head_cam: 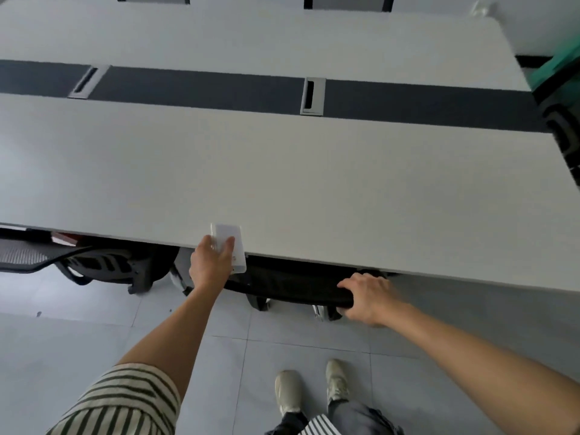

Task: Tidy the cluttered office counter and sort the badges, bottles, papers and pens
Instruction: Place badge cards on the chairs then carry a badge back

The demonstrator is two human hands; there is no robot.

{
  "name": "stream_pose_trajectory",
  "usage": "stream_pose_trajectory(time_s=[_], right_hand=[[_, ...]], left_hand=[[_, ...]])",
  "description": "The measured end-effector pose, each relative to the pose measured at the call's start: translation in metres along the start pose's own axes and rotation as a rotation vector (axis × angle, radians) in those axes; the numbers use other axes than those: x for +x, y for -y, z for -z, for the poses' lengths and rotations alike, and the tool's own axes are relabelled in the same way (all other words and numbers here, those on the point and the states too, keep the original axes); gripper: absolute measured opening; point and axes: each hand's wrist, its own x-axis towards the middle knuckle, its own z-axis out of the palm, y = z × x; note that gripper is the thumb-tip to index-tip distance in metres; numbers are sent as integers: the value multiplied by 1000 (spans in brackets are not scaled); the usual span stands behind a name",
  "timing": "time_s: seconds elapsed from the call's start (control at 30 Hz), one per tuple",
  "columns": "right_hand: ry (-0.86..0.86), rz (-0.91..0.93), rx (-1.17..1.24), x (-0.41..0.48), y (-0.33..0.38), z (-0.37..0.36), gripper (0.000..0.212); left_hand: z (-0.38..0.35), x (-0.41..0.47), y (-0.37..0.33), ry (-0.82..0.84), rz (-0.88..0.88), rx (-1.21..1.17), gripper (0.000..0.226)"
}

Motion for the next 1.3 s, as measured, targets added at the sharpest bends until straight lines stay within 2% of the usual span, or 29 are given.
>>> stream_pose_trajectory(time_s=[0.13, 0.23, 0.33, 0.4, 0.7, 0.8, 0.97, 1.1, 1.17, 1.27, 1.3], right_hand=[[199, 110, 18, 6, 5, 23, 88], [197, 217, 81, 12, 34, 49, 90], [138, 334, 86, 21, 87, 76, 82], [116, 399, 86, 31, 126, 89, 79], [84, 595, 64, 74, 322, 114, 68], [78, 622, 93, 88, 401, 107, 62], [42, 615, 133, 106, 530, 98, 58], [-13, 582, 139, 126, 597, 96, 58], [-46, 560, 109, 140, 624, 96, 55], [-69, 522, 77, 168, 658, 94, 53], [-70, 508, 65, 175, 662, 93, 52]], left_hand=[[34, -2, -11, -44, 285, -667, 24], [79, -10, -3, -8, 439, -1058, 26], [139, -27, 14, 100, 441, -1354, 31], [180, -40, 29, 77, 414, -1466, 30], [341, -59, 158, -117, 296, -1664, 38], [388, -43, 217, -93, 265, -1660, 49], [461, -12, 296, -18, 222, -1538, 51], [491, 18, 335, 49, 336, -1489, 61], [498, 41, 353, 33, 386, -1470, 45], [504, 85, 376, -38, 490, -1390, 2], [502, 95, 381, -71, 524, -1340, 9]])
